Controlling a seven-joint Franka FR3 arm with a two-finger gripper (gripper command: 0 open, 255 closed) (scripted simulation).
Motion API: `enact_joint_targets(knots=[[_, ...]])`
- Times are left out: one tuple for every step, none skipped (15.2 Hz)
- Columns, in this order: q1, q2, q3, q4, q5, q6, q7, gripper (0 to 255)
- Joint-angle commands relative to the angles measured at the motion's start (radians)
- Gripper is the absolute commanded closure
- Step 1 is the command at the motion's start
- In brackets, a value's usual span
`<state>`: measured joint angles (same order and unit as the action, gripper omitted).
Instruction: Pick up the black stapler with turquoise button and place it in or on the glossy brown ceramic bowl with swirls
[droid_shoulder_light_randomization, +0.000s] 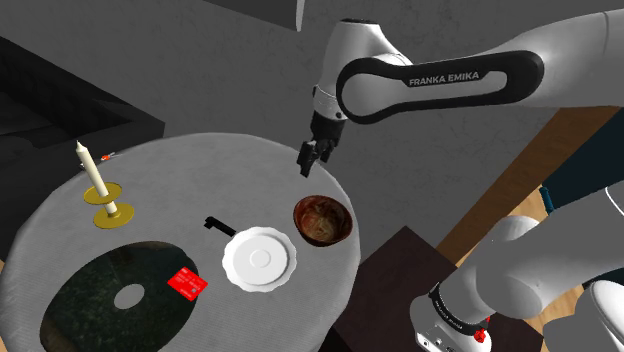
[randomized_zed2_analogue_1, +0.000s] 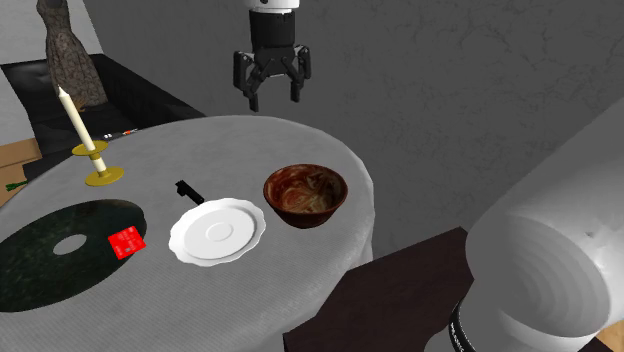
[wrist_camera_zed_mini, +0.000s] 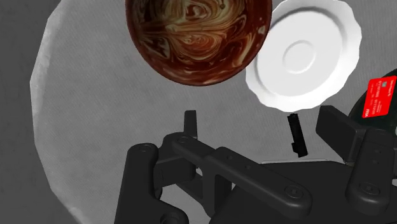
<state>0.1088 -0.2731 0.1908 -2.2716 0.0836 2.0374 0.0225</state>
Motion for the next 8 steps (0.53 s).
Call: enact_joint_targets(knots=[[0.008, 0.065, 0.016, 0.018, -0.008, 0.049, 0.005, 0], [0.012, 0.099, 0.025, 0.031, -0.014, 0.070, 0.010, 0], [0.016, 0.133, 0.034, 0.045, -0.021, 0.090, 0.015, 0], [0.021, 0.168, 0.042, 0.061, -0.029, 0.109, 0.021, 0], [0.025, 0.203, 0.049, 0.078, -0.037, 0.127, 0.028, 0], [0.031, 0.238, 0.056, 0.096, -0.047, 0.144, 0.034, 0], [0.036, 0.273, 0.063, 0.115, -0.058, 0.159, 0.041, 0], [0.042, 0.309, 0.069, 0.135, -0.070, 0.174, 0.049, 0]])
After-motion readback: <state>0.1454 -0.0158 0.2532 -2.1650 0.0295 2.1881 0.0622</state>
